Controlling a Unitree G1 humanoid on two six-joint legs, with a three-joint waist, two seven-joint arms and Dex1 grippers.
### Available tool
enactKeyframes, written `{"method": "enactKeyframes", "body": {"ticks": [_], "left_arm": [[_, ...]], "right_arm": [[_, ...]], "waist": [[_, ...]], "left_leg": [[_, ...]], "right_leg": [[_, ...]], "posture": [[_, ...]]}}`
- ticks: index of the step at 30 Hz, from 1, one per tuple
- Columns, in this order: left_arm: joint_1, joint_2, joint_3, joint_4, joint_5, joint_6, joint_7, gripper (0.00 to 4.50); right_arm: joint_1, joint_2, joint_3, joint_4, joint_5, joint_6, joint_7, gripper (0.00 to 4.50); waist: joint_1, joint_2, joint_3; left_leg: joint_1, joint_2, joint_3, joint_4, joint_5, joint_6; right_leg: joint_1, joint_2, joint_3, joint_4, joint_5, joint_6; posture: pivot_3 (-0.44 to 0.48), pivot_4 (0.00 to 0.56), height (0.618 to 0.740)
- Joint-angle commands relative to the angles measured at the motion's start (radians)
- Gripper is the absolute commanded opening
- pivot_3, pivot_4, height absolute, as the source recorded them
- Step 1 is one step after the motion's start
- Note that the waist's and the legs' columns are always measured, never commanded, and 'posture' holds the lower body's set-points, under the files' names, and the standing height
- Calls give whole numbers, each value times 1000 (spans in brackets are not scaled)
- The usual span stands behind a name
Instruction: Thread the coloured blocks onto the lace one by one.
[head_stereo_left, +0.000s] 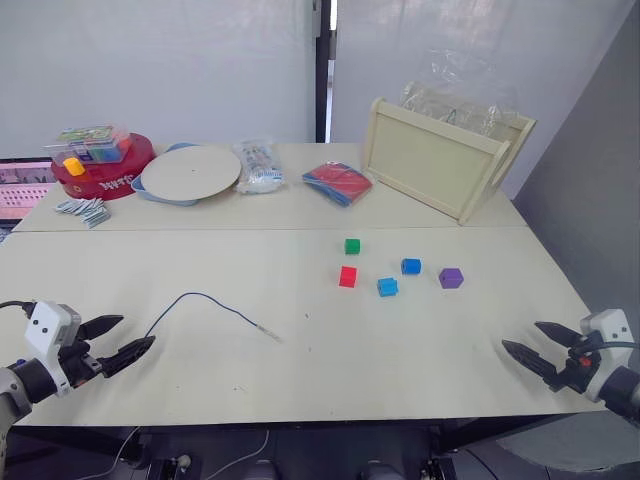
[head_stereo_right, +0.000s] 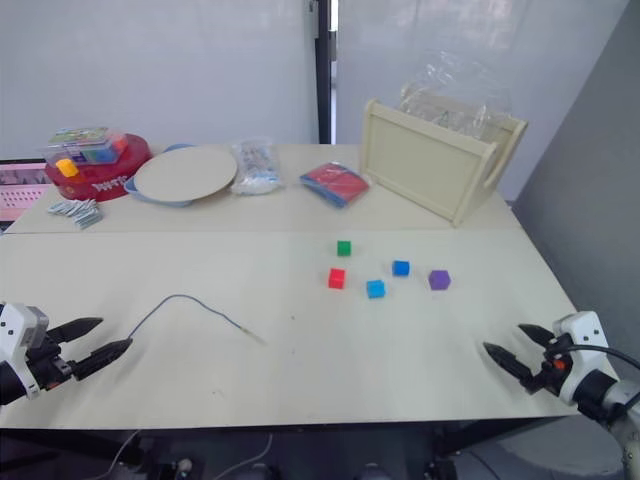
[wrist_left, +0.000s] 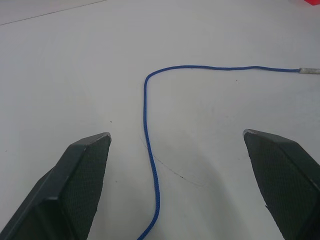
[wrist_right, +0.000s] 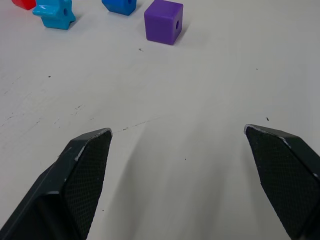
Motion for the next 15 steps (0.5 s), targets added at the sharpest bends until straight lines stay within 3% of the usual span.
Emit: {"method": "enactKeyframes", "body": {"ticks": [1,7,15], "left_arm": [[-33,16,10,-13,-16,11,-9,4464],[-210,44,-110,45,-17,38,-133,4464],[-575,46,-456,236,119,-57,-463,4464]], "right_arm": [[14,5,-32,-77,34,6,-7,4500],[62,46,6,-307,92,101,-60,4500],[52,28,128,-565,175,262,-99,4500]], "waist": [[0,0,0],[8,0,0],[5,0,0]], "left_leg": [[0,0,0,0,0,0],[0,0,-1,2,0,0],[-1,0,-1,3,0,0]], "right_leg": [[0,0,0,0,0,0],[0,0,-1,2,0,0],[0,1,-1,3,0,0]], "posture": [[0,150,740],[0,150,740],[0,150,740]]}}
